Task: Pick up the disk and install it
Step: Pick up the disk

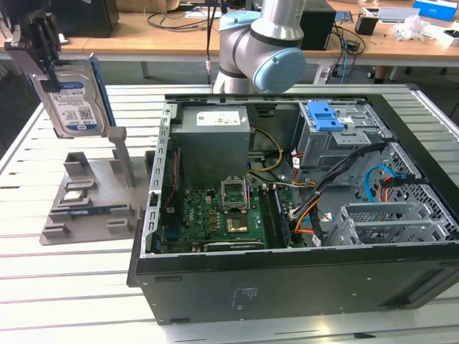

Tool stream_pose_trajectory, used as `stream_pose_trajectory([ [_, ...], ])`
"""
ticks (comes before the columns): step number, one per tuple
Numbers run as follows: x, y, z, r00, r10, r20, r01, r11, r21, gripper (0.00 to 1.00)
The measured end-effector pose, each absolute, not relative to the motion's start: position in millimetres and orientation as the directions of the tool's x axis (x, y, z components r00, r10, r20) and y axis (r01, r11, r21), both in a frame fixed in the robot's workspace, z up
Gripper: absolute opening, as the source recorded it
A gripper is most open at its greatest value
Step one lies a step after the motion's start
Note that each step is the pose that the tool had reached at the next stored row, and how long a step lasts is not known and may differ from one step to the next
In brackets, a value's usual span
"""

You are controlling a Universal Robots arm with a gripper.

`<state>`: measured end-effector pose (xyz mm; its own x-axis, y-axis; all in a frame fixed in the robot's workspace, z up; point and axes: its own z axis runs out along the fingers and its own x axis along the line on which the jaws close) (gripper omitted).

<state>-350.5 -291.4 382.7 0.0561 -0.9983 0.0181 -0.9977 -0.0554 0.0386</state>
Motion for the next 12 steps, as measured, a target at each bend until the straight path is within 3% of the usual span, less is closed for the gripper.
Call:
stream_pose_trajectory([
  [12,-350.5,-289.9,408.2,0.056,-0.998,0.018,-0.998,-0.055,0.039,0.36],
])
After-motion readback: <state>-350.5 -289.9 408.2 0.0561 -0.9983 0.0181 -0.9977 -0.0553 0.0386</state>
